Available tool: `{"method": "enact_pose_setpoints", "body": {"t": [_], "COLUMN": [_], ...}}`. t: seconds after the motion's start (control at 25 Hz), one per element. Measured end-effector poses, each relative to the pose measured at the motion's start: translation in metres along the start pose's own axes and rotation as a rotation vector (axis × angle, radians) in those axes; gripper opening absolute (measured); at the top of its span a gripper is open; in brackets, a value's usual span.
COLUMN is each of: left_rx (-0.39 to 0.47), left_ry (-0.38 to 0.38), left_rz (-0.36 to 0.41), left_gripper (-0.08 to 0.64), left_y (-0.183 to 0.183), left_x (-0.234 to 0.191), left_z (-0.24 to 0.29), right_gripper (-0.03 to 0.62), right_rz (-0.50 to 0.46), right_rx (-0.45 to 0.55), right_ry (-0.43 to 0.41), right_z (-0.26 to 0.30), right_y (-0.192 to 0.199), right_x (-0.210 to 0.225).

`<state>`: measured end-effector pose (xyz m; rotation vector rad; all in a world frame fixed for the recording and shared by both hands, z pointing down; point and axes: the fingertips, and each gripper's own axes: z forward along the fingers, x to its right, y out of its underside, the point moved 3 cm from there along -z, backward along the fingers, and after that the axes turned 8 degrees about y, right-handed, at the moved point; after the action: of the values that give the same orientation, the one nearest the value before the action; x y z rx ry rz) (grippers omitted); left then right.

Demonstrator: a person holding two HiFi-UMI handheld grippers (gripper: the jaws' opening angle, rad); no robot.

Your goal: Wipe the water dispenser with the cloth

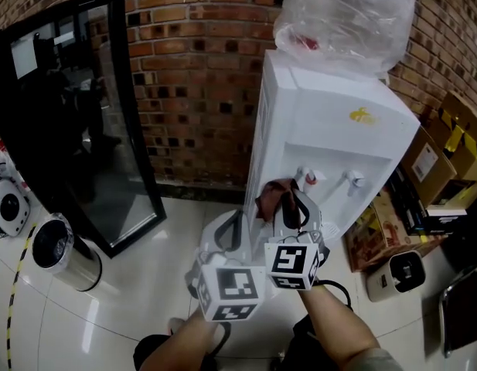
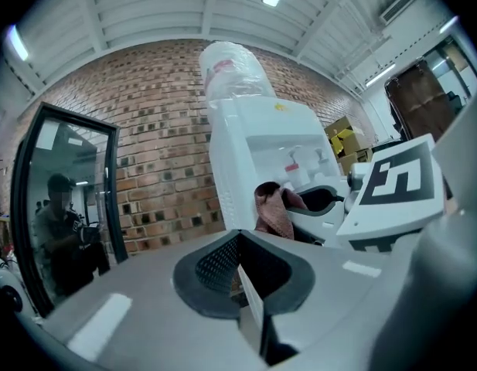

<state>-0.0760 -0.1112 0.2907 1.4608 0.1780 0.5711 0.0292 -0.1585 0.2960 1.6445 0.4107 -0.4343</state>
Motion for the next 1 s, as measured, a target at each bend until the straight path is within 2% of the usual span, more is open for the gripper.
{"method": "enact_pose_setpoints", "body": {"t": [0.52, 1.0], "left_rx": [-0.026, -0.021], "left_ry": [0.055, 0.103], "left_rz": [0.027, 0.022], "left_gripper": [0.0, 0.0], "left_y": [0.003, 0.0], "left_x": [0.027, 0.049], "left_z": [0.02, 0.032], "right_gripper": [0.072, 0.072], "right_rz": [0.117, 0.157], "right_rx": [-0.048, -0.095], "right_ry": [0.015, 0.095], "right_z": [0.006, 0.001], "right_y": [0.03, 0.051], "right_x": [0.017, 0.06]}}
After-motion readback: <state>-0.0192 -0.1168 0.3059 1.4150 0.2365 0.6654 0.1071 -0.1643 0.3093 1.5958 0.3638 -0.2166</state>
